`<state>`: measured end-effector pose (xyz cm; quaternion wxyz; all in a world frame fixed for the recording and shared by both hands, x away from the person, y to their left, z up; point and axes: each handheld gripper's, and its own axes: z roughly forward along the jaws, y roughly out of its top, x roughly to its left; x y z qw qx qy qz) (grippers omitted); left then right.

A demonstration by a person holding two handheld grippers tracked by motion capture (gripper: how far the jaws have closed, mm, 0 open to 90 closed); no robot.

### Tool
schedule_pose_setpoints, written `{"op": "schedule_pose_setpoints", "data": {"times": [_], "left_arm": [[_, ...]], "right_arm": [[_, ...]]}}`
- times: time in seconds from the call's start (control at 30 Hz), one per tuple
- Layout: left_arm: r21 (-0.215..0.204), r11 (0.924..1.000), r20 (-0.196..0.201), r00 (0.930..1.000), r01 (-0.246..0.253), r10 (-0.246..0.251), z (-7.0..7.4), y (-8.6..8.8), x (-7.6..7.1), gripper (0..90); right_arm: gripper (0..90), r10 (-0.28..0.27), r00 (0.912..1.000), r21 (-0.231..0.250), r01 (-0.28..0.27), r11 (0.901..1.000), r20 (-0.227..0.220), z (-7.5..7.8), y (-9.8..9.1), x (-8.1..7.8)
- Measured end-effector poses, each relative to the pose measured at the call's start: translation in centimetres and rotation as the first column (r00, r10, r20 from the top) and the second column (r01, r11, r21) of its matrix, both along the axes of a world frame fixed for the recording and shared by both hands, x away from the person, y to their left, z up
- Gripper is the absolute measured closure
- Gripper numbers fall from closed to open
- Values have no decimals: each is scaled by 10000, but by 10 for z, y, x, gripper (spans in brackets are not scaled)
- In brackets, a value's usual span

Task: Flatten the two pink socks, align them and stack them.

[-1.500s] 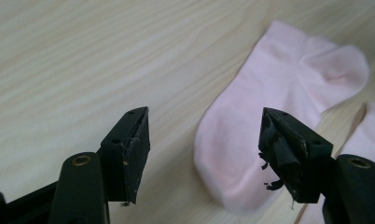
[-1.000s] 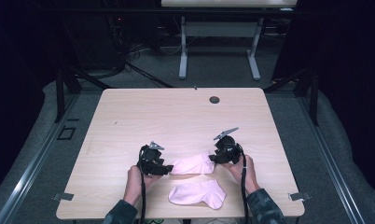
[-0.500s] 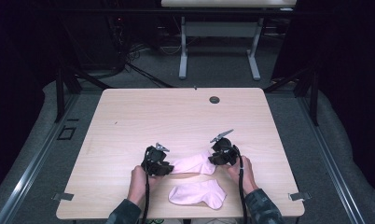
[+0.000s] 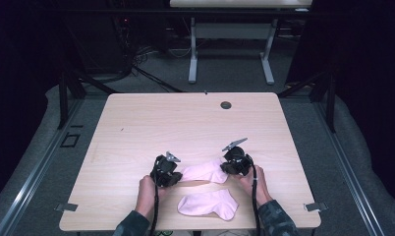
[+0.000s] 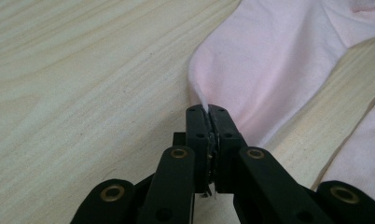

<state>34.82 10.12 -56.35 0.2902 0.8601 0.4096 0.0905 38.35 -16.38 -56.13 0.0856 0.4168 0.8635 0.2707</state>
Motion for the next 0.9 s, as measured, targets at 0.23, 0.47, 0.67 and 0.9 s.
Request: {"op": "schedule_pose_setpoints", "data": {"times": [0.23,0.47,0.67,0.9], "left_arm": [[-488,9988,216,9998,29,-19,10,7,-5,892],[-1157,9928,270,9993,301,-272,37,15,-20,891],[-1517,9865,254,9979,623,-591,50,22,-42,891],[-1897,9777,19,9958,905,-919,48,25,-66,891]], "right_arm": [[849,-195,9994,299,186,9994,300,6,-2,-9],[846,-81,9978,552,45,9985,656,38,-9,-33],[842,153,9974,918,-217,9955,700,60,-17,-62],[840,535,9981,747,-557,9956,305,62,-22,-95]]}}
